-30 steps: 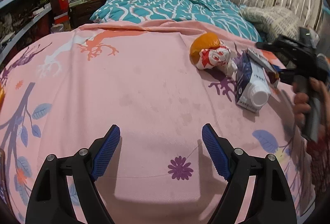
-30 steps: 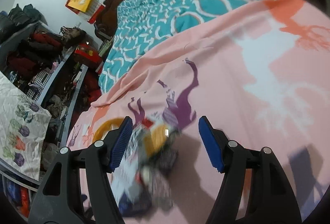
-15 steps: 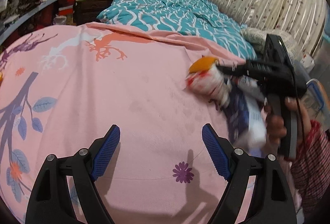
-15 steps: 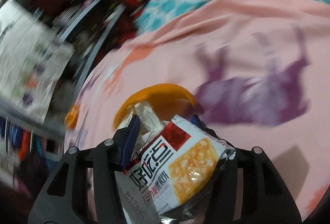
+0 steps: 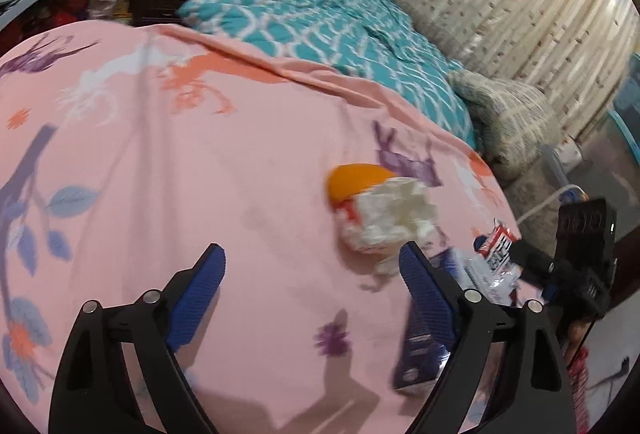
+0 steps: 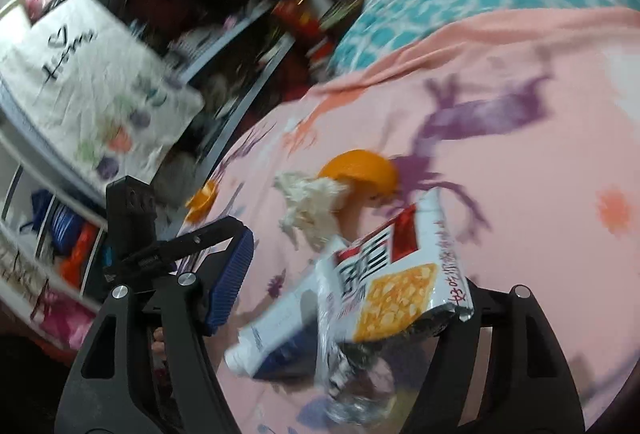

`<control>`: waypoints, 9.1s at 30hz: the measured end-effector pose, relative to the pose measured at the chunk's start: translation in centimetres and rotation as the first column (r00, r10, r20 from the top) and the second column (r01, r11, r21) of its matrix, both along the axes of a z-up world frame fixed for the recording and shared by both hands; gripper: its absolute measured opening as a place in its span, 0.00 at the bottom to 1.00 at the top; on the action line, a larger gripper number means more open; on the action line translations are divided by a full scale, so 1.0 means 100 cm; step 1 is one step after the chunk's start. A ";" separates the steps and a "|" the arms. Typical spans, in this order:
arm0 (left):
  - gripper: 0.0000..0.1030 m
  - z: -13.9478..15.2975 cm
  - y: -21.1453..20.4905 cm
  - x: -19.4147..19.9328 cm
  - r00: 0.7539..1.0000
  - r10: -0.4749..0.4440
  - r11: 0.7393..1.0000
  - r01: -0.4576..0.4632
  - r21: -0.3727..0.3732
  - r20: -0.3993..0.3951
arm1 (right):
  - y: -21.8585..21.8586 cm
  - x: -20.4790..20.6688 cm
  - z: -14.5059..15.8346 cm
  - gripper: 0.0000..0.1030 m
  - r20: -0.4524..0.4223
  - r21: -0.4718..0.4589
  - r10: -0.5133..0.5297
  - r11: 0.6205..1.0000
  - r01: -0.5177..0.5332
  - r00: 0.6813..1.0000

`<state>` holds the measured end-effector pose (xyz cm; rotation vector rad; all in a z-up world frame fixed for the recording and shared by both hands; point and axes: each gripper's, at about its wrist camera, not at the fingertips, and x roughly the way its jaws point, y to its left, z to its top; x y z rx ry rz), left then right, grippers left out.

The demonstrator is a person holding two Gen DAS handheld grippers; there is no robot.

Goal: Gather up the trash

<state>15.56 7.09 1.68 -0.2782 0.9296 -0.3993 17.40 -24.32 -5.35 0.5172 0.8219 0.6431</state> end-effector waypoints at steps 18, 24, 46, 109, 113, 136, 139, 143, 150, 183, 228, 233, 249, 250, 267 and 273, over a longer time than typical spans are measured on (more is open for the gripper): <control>0.41 -0.005 -0.036 0.001 0.996 -0.087 0.994 0.089 0.070 -0.028 | -0.051 -0.056 -0.004 0.82 0.056 -0.128 -0.240 0.961 0.245 0.969; 0.42 0.009 -0.007 -0.030 0.994 -0.106 0.992 0.105 0.068 0.011 | -0.055 -0.058 -0.002 0.82 0.052 -0.126 -0.260 0.956 0.264 0.964; 0.42 0.067 -0.110 -0.081 0.920 -0.379 0.925 0.379 0.023 0.102 | -0.116 -0.145 -0.003 0.13 0.094 -0.186 -0.435 0.876 0.445 0.895; 0.81 0.056 -0.180 -0.107 0.914 -0.384 0.895 0.333 0.297 0.132 | -0.199 -0.196 0.013 0.79 0.106 -0.017 -0.653 0.753 0.658 0.750; 0.83 0.037 -0.134 -0.088 0.961 -0.257 0.904 0.202 0.378 0.101 | -0.157 -0.176 0.004 0.79 0.077 -0.041 -0.586 0.807 0.589 0.807; 0.47 -0.004 -0.025 -0.059 0.997 -0.080 0.941 0.068 0.331 0.022 | 0.008 -0.044 0.024 0.79 0.079 -0.240 -0.249 0.935 0.261 0.965; 0.47 -0.006 0.005 -0.055 1.000 -0.013 0.949 0.007 0.314 0.017 | 0.042 -0.008 0.023 0.79 0.094 -0.325 -0.187 0.923 0.207 0.978; 0.47 -0.015 0.027 -0.052 1.000 0.023 0.961 -0.019 0.278 -0.010 | 0.089 0.030 0.012 0.79 0.137 -0.566 -0.099 0.809 0.160 0.986; 0.48 -0.023 0.031 -0.050 1.000 0.013 0.966 -0.010 0.259 -0.009 | 0.117 0.064 -0.011 0.61 0.129 -0.740 -0.019 0.663 0.109 0.992; 0.56 -0.029 -0.042 -0.083 0.990 -0.136 0.948 0.137 0.288 -0.025 | 0.037 -0.150 -0.029 0.19 0.119 -0.594 -0.163 0.778 0.202 0.979; 0.76 -0.036 -0.040 -0.081 0.996 -0.093 0.915 0.078 0.396 0.019 | 0.075 -0.128 -0.025 0.71 0.179 -0.746 -0.038 0.646 0.160 0.983; 0.84 -0.037 -0.039 -0.080 0.996 -0.093 0.913 0.079 0.401 0.015 | 0.074 -0.127 -0.026 0.71 0.172 -0.738 -0.042 0.656 0.157 0.984; 0.91 -0.040 -0.038 -0.078 0.997 -0.081 0.914 0.071 0.401 0.009 | 0.070 -0.124 -0.026 0.72 0.156 -0.723 -0.047 0.675 0.146 0.987; 0.91 -0.040 -0.038 -0.078 0.997 -0.081 0.914 0.071 0.400 0.009 | 0.069 -0.124 -0.026 0.72 0.155 -0.722 -0.047 0.676 0.146 0.987; 0.91 -0.042 -0.041 -0.079 0.996 -0.085 0.908 0.073 0.413 0.010 | 0.069 -0.124 -0.026 0.73 0.154 -0.721 -0.048 0.677 0.146 0.987; 0.91 -0.043 -0.042 -0.079 0.996 -0.089 0.902 0.076 0.426 0.011 | 0.069 -0.124 -0.026 0.73 0.153 -0.720 -0.049 0.678 0.145 0.987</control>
